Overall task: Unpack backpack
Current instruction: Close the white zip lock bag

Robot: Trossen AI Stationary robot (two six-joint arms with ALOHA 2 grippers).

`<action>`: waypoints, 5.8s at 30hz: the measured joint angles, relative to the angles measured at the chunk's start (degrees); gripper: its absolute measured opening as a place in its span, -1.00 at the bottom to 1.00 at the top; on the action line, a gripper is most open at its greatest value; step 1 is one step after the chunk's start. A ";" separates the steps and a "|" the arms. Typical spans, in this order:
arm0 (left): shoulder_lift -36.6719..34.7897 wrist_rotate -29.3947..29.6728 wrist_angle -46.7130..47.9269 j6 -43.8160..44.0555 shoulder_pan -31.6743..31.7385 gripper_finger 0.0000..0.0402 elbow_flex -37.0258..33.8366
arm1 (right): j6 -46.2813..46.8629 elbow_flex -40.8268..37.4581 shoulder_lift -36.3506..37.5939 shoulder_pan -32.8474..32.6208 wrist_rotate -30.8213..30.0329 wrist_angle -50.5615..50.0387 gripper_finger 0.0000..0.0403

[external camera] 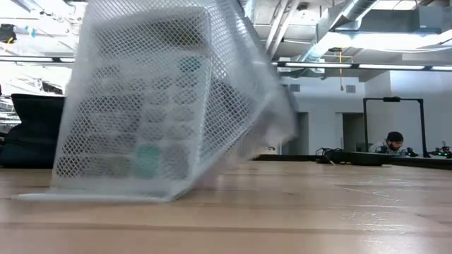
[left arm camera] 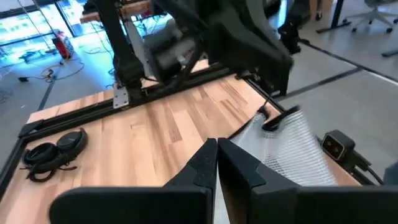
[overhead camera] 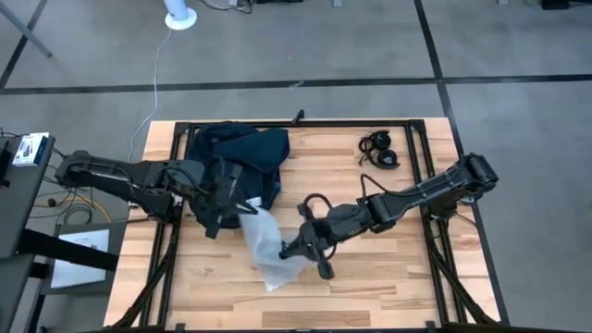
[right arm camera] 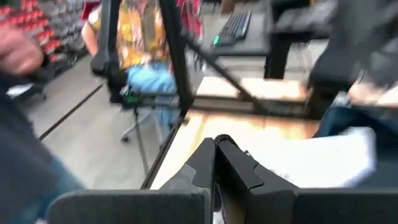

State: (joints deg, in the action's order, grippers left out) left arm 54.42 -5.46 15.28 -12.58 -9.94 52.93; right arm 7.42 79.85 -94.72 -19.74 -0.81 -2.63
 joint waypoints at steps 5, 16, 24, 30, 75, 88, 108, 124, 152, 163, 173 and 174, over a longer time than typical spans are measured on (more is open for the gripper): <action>-1.61 -0.75 0.40 0.22 -0.08 -1.00 0.00 | -1.15 -0.02 -0.09 -0.29 -0.65 0.41 -1.00; 6.10 -2.30 0.27 2.17 0.09 -1.00 -0.66 | -2.94 0.53 0.23 3.05 3.50 2.35 -1.00; 10.57 2.42 0.58 1.44 0.09 -1.00 -0.70 | 0.34 0.53 6.53 9.82 13.59 -2.45 -1.00; 8.03 8.96 -0.32 -1.16 0.70 -1.00 -0.74 | 6.95 0.72 8.13 15.20 27.60 -5.47 -1.00; 25.44 -41.85 0.27 -2.86 17.08 -0.28 1.36 | 8.48 0.28 6.32 9.56 17.30 -34.72 -1.00; 25.44 -36.58 0.00 1.64 11.98 -0.28 1.11 | 20.84 -2.03 6.32 13.51 13.85 -45.75 -0.70; 25.44 -9.85 0.68 15.23 -1.15 -0.28 1.09 | 29.60 2.14 17.78 14.91 1.49 -60.74 -0.29; 25.40 9.53 14.05 33.45 -11.66 -0.94 0.24 | 38.39 2.14 7.51 -10.49 -23.64 -56.94 -0.89; 26.90 12.58 -20.03 42.30 -17.67 -1.00 -23.46 | 71.90 2.08 -13.25 -19.77 -15.77 -48.27 -1.00; 44.16 16.55 -32.99 56.60 -21.19 -1.00 -17.19 | 56.33 2.14 -6.55 -24.14 -18.58 -53.62 -1.00; 62.75 15.84 -30.88 56.04 -22.59 -1.00 9.52 | 63.36 2.14 2.11 -36.22 -29.73 -73.76 -1.00; 64.37 15.80 -30.43 55.25 -22.59 -1.00 12.91 | 64.72 2.14 3.13 -37.58 -30.86 -75.49 -1.00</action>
State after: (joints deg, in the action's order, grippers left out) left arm 118.79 10.34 -15.15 42.67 -32.53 65.84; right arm 72.14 82.00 -91.59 -57.32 -31.67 -78.12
